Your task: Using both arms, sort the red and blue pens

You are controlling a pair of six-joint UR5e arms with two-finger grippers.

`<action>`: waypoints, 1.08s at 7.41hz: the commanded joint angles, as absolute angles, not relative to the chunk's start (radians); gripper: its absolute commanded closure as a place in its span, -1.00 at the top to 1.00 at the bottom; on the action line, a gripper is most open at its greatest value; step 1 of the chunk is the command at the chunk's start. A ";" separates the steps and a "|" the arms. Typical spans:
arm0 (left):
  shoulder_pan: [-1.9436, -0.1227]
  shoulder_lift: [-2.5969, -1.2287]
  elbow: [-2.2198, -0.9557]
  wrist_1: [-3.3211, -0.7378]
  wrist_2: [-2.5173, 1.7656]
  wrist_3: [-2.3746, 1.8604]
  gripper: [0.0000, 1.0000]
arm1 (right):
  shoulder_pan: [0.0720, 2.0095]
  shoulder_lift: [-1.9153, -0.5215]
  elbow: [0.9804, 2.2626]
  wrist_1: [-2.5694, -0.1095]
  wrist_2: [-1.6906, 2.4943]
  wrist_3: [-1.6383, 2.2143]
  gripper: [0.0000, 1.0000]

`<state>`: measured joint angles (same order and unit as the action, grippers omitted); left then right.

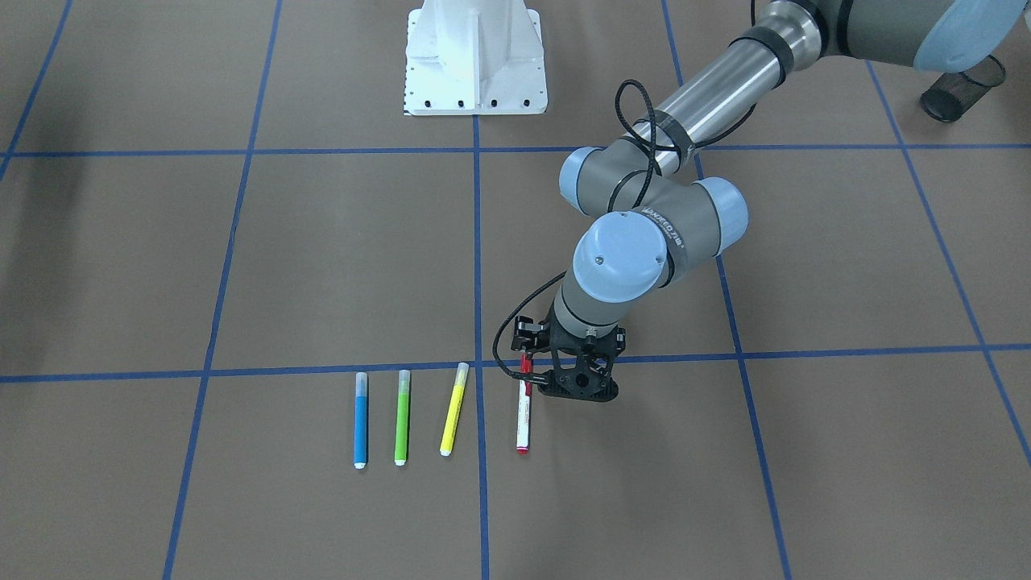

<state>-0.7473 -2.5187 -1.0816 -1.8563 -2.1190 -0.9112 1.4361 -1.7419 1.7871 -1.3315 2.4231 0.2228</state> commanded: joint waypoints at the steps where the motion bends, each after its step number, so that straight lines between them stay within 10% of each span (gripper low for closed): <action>1: -0.723 -2.545 -1.057 -1.859 -2.092 -0.940 0.35 | 1.434 -1.741 1.786 -1.331 2.424 0.225 1.00; 8: -0.690 -2.606 -0.943 -1.933 -1.994 -0.942 0.29 | 1.428 -1.743 1.779 -1.331 2.421 0.227 1.00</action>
